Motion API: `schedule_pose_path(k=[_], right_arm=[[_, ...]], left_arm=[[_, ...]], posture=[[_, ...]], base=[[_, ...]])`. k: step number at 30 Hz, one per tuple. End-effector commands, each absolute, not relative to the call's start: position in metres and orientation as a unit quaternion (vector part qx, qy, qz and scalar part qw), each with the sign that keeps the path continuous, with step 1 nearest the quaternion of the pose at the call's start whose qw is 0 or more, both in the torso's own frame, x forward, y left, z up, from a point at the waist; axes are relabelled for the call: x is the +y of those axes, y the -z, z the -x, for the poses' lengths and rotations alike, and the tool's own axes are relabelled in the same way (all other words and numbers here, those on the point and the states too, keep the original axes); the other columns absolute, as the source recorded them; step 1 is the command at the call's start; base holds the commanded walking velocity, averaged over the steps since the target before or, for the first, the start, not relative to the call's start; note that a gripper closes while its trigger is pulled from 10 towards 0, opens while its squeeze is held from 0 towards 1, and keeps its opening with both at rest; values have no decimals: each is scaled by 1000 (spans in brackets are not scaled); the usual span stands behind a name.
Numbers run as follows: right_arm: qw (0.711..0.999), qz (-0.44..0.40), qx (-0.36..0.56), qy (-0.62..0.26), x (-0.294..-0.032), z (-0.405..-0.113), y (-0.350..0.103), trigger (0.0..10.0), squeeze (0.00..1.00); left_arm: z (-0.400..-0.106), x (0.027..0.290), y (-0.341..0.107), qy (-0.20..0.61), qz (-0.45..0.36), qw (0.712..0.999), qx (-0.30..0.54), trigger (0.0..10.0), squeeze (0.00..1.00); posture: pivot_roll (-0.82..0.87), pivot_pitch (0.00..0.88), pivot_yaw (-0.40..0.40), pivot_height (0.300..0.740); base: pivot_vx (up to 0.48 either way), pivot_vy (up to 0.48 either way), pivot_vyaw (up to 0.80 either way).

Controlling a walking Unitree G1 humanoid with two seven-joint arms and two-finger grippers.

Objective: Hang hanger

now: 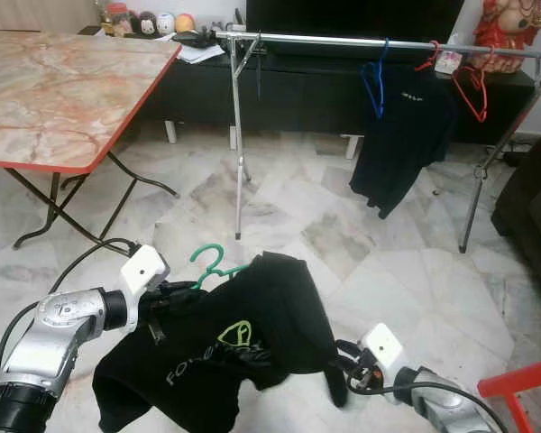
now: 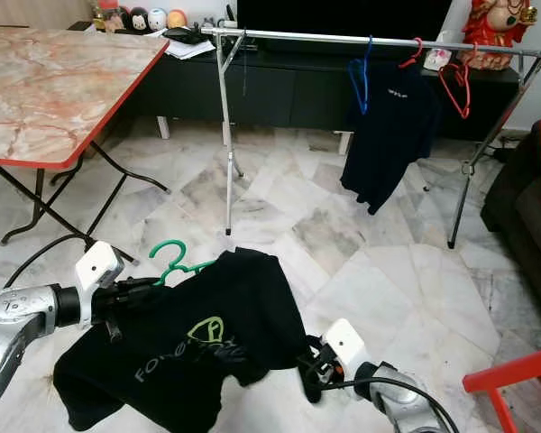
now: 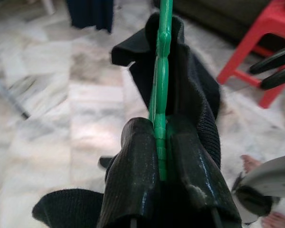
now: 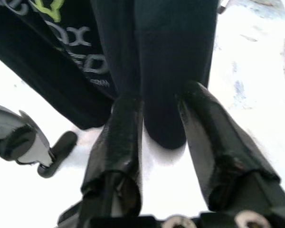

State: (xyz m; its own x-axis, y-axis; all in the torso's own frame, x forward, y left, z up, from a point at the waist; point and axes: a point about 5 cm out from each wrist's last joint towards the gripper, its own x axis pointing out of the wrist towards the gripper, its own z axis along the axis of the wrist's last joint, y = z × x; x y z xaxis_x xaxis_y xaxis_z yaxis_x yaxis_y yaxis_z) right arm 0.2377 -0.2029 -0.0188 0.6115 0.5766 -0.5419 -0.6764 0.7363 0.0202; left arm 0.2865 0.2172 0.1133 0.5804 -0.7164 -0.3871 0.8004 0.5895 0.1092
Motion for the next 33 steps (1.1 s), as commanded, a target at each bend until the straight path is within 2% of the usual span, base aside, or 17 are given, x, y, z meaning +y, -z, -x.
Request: schedule_pose_path(k=[1,8,14,16,18,20,21,22,23,25,30,31,32,33], right_arm=[[895,88,265,-349,-206,-237,18,10000,1000],[894,83,263,-353,-205,-237,17,10000,1000],[890,76,248,-374,-205,-240,11,10000,1000],[885,75,241,-392,-204,-242,7,10000,1000],[883,77,241,-396,-204,-243,7,10000,1000],[870,82,244,-421,-203,-242,5,10000,1000],[859,106,242,-438,-204,-242,4,10000,773],[858,115,240,-439,-204,-242,3,10000,125],[856,121,240,-442,-205,-243,2,10000,0],[844,127,238,-464,-206,-243,0,10000,0],[827,134,242,-489,-206,-241,-1,10000,0],[827,135,240,-490,-205,-241,-2,5098,0],[827,136,239,-490,-205,-241,-2,5098,0],[827,134,237,-492,-205,-242,-3,0,0]], left_arm=[[-293,217,-123,424,-149,884,129,10000,0],[-289,211,-121,449,-138,872,134,10000,0],[-274,208,-123,523,-129,827,160,10000,0],[-266,205,-125,559,-125,802,171,10000,0],[-264,203,-125,570,-123,793,174,10000,0],[-259,202,-125,593,-122,775,183,10000,0],[-256,201,-126,610,-124,760,190,10000,0],[-255,201,-127,614,-124,756,191,10000,0],[-254,201,-128,620,-124,751,193,10000,0],[-252,202,-134,631,-125,740,196,10000,0],[-251,201,-139,638,-125,735,193,10000,0],[-251,200,-139,639,-124,734,192,10000,0],[-251,200,-140,640,-124,734,192,10000,0],[-251,200,-140,641,-124,733,191,10000,0]], posture=[[2,31,-91,740],[2,32,-93,740],[6,34,-97,740],[7,34,-97,740],[7,34,-97,740],[7,34,-96,740],[7,34,-96,740],[4,35,-96,740],[4,35,-96,740],[7,36,-96,740],[7,36,-96,740],[7,36,-96,740],[7,36,-96,740],[8,36,-97,740]], base=[[0,0,0],[0,0,0],[0,0,0],[0,0,0],[0,0,0],[0,0,0],[0,0,0],[0,0,0],[0,0,0],[0,0,0],[0,0,0],[0,0,0],[0,0,0],[0,0,0]])
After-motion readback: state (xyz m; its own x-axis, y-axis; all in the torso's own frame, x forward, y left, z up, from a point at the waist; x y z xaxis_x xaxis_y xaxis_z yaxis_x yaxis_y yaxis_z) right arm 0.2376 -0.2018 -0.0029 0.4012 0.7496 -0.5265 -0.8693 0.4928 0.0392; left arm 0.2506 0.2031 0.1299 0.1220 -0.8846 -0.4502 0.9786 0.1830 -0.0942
